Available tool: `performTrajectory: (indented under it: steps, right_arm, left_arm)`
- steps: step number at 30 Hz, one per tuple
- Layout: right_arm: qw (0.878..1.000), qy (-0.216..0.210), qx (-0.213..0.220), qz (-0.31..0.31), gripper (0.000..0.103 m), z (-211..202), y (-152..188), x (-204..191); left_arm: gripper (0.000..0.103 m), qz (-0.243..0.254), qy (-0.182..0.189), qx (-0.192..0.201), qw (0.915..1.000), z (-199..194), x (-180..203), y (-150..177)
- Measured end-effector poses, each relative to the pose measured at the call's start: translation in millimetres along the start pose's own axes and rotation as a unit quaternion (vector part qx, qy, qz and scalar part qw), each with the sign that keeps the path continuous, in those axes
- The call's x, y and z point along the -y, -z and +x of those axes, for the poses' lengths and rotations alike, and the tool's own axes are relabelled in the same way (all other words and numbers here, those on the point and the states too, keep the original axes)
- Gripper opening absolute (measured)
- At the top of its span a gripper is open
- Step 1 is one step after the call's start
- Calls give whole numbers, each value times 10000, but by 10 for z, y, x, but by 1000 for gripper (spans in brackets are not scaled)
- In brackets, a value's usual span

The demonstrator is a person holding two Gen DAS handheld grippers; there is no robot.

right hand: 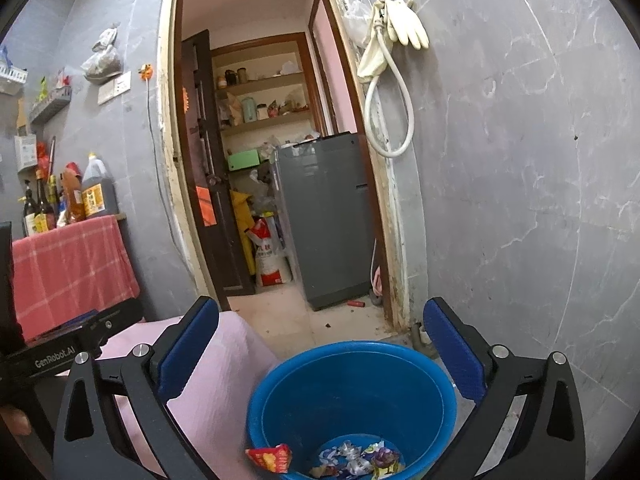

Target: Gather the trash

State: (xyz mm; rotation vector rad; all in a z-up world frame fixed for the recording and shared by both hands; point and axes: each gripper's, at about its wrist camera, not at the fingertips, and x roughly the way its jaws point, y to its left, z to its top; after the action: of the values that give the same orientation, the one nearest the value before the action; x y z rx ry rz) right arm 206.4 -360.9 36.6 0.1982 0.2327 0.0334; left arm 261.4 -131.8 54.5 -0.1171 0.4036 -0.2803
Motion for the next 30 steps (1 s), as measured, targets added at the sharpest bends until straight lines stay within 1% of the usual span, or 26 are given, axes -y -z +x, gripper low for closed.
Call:
performTrajectory:
  steps: [8,14,21,30]
  right_arm:
    - [10000,-33,41,-56,103,-208,-11,-85]
    - [10000,5,63,-59,103,-321,54,-138]
    - [9998,21,142,-143,103,-489,144,-214]
    - [9996,47,137,-229,103,-697,219,-338]
  left_arm:
    - [101,38,3,67,10000,-253,-53,43]
    - [101,121,24,61,9999,-407,-39,131]
    - [101,108,29,91,9999,-551,-63,224]
    - [101,170,0,128,9998,-780,-75,318]
